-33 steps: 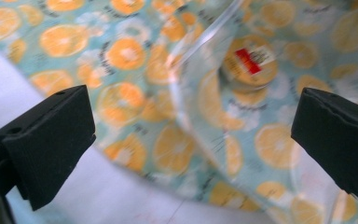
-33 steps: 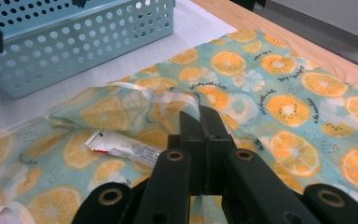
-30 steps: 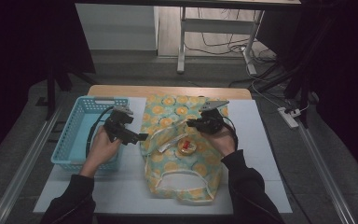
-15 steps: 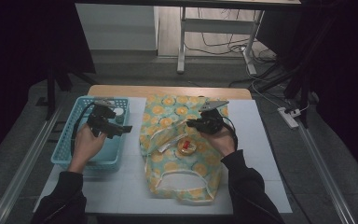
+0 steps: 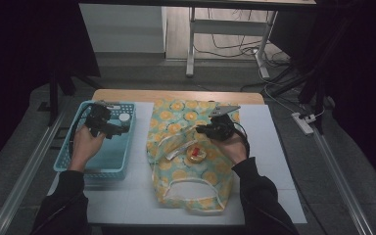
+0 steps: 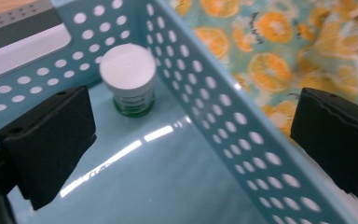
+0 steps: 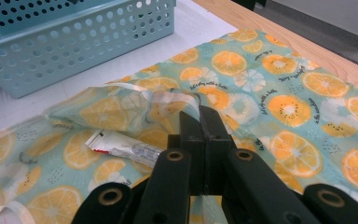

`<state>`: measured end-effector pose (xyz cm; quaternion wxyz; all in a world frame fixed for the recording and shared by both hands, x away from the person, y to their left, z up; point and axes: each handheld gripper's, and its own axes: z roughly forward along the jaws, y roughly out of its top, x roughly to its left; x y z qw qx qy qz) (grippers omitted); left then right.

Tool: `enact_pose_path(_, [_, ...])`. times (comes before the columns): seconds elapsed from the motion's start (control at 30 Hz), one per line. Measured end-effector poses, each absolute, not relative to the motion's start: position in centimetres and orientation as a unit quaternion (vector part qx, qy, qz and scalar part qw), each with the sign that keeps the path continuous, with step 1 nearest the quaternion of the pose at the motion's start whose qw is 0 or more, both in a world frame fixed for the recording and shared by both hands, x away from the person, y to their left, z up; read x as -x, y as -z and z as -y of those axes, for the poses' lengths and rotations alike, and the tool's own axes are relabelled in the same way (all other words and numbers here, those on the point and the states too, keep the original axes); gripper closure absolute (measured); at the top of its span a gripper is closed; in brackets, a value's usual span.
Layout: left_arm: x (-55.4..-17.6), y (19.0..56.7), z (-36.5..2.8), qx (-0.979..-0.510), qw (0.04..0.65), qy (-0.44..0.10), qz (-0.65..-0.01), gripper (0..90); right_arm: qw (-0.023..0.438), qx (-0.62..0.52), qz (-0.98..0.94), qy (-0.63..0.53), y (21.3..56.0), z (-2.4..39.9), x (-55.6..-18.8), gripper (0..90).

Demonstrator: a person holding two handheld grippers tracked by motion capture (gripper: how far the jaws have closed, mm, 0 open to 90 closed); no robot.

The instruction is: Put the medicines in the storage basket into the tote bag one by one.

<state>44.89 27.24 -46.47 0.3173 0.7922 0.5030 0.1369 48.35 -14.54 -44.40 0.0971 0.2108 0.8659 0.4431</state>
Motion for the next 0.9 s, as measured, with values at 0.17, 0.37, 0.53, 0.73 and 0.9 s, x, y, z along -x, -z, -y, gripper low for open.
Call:
enact_pose_path(0.17, [-46.1, 46.9, -27.7, -0.779, 0.31, -0.141, -0.526, 0.0, 0.097, -0.211, -0.866, -0.444, 44.4, 14.6, -48.4, 89.9])
enact_pose_path(0.37, [-47.3, 47.5, -27.9, -0.776, 0.296, -0.146, -0.537, 0.4, 0.096, -0.211, -0.865, -0.445, 44.3, 14.6, -48.4, 89.9])
enact_pose_path(0.53, [-48.3, 47.7, -27.9, -0.776, 0.294, -0.14, -0.54, 1.1, 0.097, -0.21, -0.866, -0.444, 44.3, 14.6, -48.4, 89.9])
enact_pose_path(0.73, [-49.3, 48.6, -27.6, -0.781, 0.283, -0.135, -0.54, 0.0, 0.097, -0.21, -0.865, -0.446, 44.3, 14.7, -48.4, 89.9])
enact_pose_path(0.9, [-49.9, 49.1, -27.8, -0.778, 0.279, -0.128, -0.548, 0.2, 0.097, -0.21, -0.864, -0.447, 44.3, 14.6, -48.4, 89.9])
